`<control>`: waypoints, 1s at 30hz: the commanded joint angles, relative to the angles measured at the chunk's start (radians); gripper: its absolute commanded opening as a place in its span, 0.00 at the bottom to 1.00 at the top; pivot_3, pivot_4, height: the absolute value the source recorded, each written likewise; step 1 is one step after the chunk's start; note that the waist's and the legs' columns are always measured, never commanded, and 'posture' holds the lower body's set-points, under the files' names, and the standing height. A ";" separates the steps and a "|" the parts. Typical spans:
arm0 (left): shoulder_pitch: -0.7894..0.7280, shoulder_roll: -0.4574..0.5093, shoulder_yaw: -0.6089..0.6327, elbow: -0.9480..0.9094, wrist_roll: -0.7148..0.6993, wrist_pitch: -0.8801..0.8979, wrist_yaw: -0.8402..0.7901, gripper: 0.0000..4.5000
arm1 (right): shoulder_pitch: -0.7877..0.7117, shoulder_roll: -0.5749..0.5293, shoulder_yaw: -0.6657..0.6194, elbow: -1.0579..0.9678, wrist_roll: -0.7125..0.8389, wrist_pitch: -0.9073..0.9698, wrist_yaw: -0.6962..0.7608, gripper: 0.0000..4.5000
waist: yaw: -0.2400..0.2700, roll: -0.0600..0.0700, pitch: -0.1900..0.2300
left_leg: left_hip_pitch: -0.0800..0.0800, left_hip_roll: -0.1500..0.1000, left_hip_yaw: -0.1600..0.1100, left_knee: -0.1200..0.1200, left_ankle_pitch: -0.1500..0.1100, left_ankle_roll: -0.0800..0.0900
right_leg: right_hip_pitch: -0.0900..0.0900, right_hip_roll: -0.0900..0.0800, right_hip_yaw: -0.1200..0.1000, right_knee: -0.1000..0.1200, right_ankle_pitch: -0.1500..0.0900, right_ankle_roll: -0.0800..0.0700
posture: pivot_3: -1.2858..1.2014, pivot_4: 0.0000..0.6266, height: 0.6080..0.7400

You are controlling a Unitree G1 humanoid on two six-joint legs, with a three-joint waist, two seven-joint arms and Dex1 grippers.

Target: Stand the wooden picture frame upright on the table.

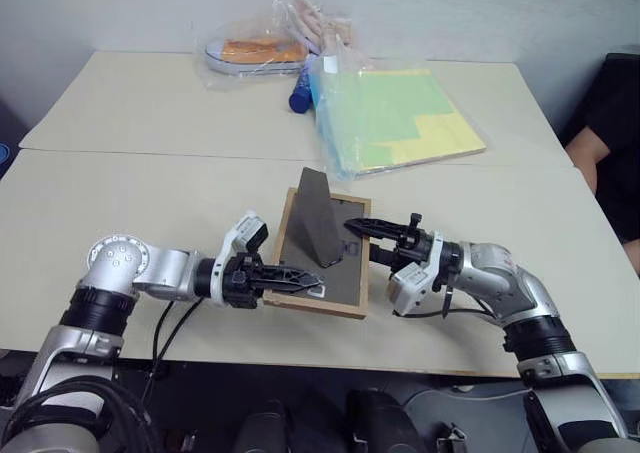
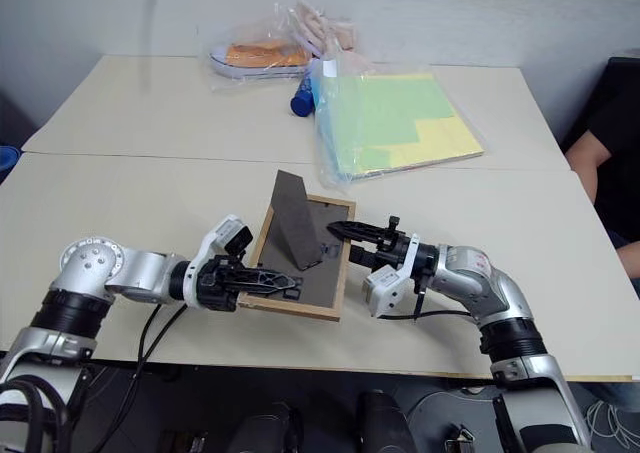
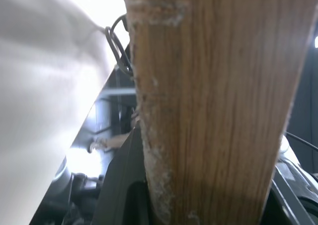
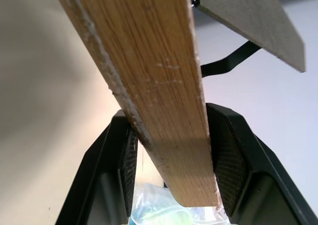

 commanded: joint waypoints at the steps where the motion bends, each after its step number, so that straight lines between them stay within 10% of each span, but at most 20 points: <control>1: 0.013 0.017 0.067 -0.089 -0.073 -0.062 0.030 0.48 | -0.023 0.011 0.003 -0.013 0.023 -0.004 -0.087 0.34 | 0.000 0.000 0.000 | 0.000 0.000 0.000 0.000 0.000 0.000 | 0.000 0.000 0.000 0.000 0.000 0.000 | 0.52 0.24 1.00; 7: 0.086 0.126 0.188 -0.149 -0.054 -0.153 0.080 0.89 | -0.021 -0.022 0.041 -0.043 0.118 0.023 -0.076 0.28 | -0.004 0.000 0.000 | 0.000 0.000 0.000 -0.001 0.000 0.000 | 0.000 0.000 0.000 0.000 0.000 0.000 | 0.52 0.24 1.00; 11: 0.204 0.221 0.370 -0.220 0.232 -0.295 -0.141 0.90 | 0.022 -0.069 0.085 -0.097 0.313 0.108 0.014 0.28 | -0.004 0.001 0.001 | 0.000 0.000 0.000 -0.001 0.000 0.000 | 0.000 0.000 0.000 -0.001 0.000 -0.001 | 0.52 0.24 1.00; 15: 0.355 0.264 0.359 -0.368 0.840 -0.896 -0.550 0.90 | 0.171 -0.130 0.158 -0.329 0.918 0.598 0.311 0.28 | 0.006 0.002 0.001 | 0.000 0.000 0.000 -0.002 0.000 0.000 | 0.001 0.000 -0.001 -0.004 -0.001 -0.001 | 0.52 0.24 1.00; 19: 0.385 0.202 0.344 -0.364 1.043 -1.122 -0.674 1.00 | 0.263 -0.207 0.071 -0.505 1.360 1.104 0.404 0.28 | 0.029 0.003 0.002 | 0.000 0.000 -0.001 -0.001 -0.001 0.001 | 0.003 -0.001 -0.002 -0.010 -0.001 -0.001 | 0.52 0.24 1.00; 30: 0.432 0.061 0.296 -0.483 1.122 -1.085 -0.702 1.00 | 0.223 -0.135 -0.038 -0.227 1.310 1.386 0.472 0.28 | 0.016 0.003 0.002 | 0.000 0.000 0.000 -0.004 -0.002 0.004 | 0.002 -0.002 -0.001 -0.011 0.000 0.000 | 0.52 0.24 1.00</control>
